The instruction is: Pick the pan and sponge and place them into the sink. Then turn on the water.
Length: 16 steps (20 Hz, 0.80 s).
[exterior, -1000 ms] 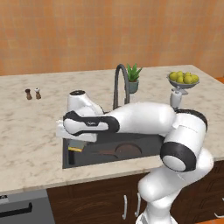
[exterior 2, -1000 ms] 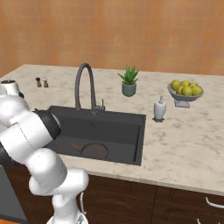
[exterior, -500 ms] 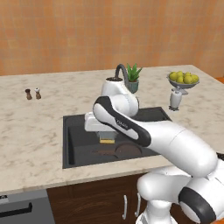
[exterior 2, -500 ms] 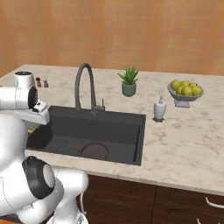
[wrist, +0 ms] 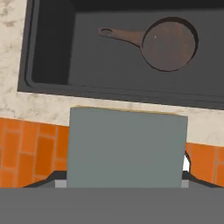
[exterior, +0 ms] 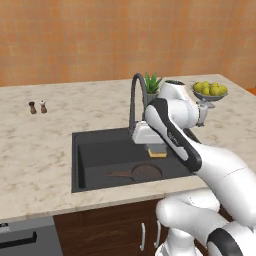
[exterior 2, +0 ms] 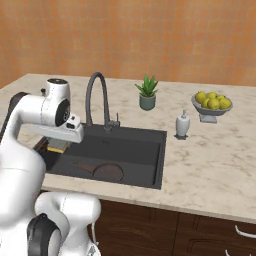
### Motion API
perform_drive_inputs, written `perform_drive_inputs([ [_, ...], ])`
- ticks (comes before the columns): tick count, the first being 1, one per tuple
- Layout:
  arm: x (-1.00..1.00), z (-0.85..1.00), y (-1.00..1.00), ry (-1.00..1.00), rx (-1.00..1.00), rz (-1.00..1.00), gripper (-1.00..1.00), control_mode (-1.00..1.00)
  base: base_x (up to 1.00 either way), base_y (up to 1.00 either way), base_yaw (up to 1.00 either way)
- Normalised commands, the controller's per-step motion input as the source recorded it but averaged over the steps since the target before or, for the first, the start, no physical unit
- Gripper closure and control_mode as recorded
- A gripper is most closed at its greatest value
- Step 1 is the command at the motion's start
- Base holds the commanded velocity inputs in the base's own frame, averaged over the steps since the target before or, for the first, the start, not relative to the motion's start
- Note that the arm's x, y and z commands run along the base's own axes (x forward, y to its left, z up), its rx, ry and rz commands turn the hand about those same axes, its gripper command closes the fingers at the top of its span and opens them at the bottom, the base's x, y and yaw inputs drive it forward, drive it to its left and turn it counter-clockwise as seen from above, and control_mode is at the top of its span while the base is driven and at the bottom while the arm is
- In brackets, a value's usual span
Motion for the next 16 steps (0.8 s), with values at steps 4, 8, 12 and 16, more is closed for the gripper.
perform_drive_inputs([
  [4,0.42,-0.06,-1.00,0.02,0.14,0.00,1.00,-1.00,0.00,0.00,0.00],
  [8,0.72,-0.35,-1.00,0.02,0.08,0.00,1.00,-1.00,0.00,0.00,0.00],
  [12,0.86,-0.58,-1.00,0.01,0.00,0.00,1.00,-1.00,0.00,0.00,0.00],
  [16,0.75,-0.69,-0.89,0.01,0.00,0.00,1.00,-1.00,0.00,0.00,0.00],
])
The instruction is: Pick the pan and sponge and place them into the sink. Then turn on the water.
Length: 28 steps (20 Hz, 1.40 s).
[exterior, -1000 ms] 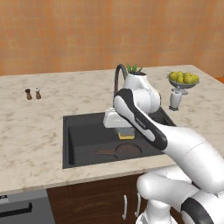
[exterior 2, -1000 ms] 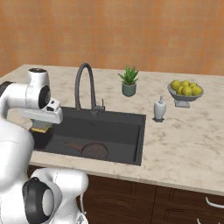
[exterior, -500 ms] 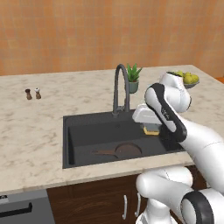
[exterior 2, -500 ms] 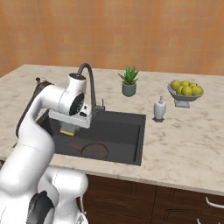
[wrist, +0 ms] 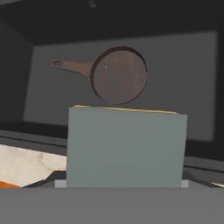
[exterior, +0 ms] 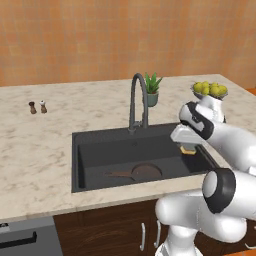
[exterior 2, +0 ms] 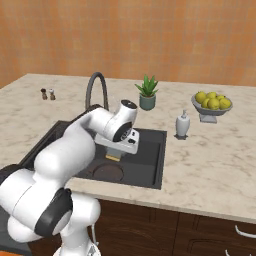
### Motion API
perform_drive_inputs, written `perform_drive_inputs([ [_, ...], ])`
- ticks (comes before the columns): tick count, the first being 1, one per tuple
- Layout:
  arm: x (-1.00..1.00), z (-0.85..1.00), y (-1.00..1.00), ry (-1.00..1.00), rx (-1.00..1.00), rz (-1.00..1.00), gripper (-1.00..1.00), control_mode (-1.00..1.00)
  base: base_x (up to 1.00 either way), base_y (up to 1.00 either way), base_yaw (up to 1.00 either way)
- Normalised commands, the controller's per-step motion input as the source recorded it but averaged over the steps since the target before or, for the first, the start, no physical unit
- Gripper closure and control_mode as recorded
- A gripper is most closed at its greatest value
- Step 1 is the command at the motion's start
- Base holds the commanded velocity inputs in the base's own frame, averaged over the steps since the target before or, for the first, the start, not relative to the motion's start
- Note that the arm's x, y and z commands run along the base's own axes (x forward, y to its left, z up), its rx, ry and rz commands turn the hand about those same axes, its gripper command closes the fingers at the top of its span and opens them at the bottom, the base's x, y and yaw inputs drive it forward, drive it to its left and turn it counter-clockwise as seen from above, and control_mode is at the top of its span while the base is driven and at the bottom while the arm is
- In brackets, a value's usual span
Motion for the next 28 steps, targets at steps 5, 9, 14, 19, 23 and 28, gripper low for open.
perform_drive_inputs([
  [5,0.58,-0.62,-0.30,0.04,0.00,0.00,1.00,-1.00,0.00,0.00,0.00],
  [9,0.29,-0.33,0.00,0.05,0.00,0.00,1.00,-1.00,0.00,0.00,0.00],
  [14,0.16,-0.01,-0.01,0.07,0.00,0.00,1.00,-1.00,0.00,0.00,0.00],
  [19,0.23,-0.19,0.00,0.03,0.00,0.00,1.00,-1.00,0.00,0.00,0.00],
  [23,0.26,-0.33,0.00,0.00,-0.01,0.00,1.00,-1.00,0.00,0.00,0.00],
  [28,0.25,-0.37,0.00,0.00,-0.03,0.00,1.00,-1.00,0.00,0.00,0.00],
])
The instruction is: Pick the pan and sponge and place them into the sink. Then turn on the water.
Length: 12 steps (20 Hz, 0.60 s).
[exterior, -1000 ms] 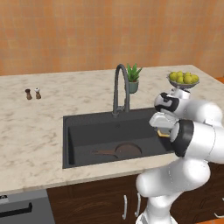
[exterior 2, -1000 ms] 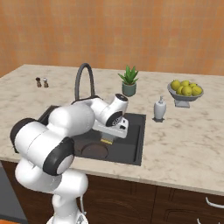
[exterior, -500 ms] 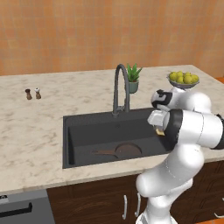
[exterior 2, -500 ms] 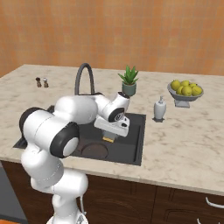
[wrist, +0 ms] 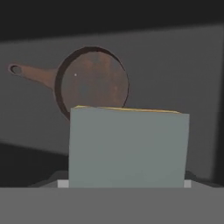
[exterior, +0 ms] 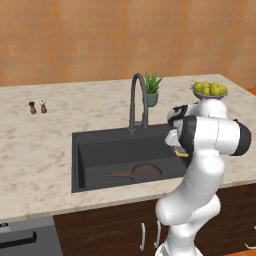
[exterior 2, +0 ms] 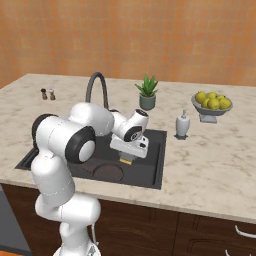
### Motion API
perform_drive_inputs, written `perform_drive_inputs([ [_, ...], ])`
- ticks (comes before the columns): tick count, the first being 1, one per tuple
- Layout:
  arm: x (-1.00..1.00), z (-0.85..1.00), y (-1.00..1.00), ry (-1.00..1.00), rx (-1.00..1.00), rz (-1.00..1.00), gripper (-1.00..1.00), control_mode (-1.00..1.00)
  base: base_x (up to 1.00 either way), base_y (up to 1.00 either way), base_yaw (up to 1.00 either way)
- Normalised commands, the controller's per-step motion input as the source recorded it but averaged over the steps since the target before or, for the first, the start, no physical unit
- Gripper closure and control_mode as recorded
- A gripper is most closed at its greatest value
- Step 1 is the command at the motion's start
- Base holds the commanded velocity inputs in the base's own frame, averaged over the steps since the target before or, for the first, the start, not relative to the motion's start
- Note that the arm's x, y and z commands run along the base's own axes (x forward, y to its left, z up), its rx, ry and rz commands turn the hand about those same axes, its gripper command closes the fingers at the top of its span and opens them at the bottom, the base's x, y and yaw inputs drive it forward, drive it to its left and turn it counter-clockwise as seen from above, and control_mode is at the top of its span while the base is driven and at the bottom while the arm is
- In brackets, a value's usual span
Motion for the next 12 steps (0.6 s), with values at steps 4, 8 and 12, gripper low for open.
perform_drive_inputs([
  [4,0.16,-0.57,0.00,0.00,-0.07,0.00,1.00,-1.00,0.00,0.00,0.00],
  [8,0.20,-0.56,0.00,0.00,-0.06,0.00,1.00,-1.00,0.00,0.00,0.00],
  [12,0.30,-0.53,0.00,0.00,-0.02,0.00,1.00,-1.00,0.00,0.00,0.00],
])
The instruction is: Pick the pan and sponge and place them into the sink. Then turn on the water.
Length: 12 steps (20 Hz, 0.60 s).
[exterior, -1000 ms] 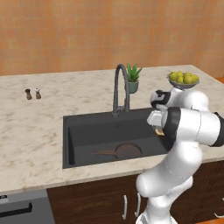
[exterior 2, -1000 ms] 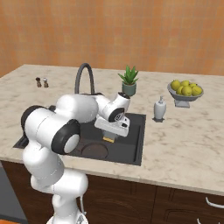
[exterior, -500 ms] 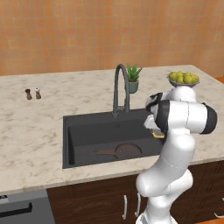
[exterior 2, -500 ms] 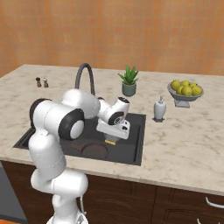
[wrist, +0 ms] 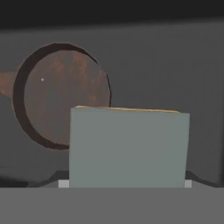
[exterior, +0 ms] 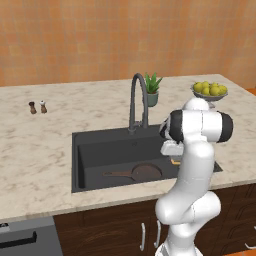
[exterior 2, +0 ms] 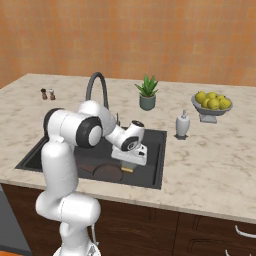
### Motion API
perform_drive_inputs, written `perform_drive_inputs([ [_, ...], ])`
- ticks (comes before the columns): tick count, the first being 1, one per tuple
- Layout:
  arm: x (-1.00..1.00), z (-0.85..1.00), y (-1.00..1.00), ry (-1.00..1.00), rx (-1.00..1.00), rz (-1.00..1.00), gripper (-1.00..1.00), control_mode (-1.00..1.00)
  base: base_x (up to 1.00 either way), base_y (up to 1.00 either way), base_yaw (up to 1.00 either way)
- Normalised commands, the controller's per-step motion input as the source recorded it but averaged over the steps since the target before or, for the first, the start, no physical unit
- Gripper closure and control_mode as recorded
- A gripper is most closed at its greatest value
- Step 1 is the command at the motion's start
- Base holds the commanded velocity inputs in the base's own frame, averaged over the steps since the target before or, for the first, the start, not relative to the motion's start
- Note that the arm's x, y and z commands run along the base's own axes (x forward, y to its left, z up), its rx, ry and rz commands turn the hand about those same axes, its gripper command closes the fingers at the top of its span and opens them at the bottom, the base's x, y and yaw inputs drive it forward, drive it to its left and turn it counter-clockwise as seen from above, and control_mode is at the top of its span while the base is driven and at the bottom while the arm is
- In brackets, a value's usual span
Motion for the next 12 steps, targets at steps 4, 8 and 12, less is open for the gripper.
perform_drive_inputs([
  [4,0.32,-0.54,0.00,0.00,-0.02,0.00,1.00,-1.00,0.00,0.00,0.00],
  [8,0.32,-0.52,0.00,0.00,-0.03,0.00,1.00,-1.00,0.00,0.00,0.00],
  [12,0.32,-0.52,0.00,0.00,-0.04,0.00,1.00,-1.00,0.00,0.00,0.00],
])
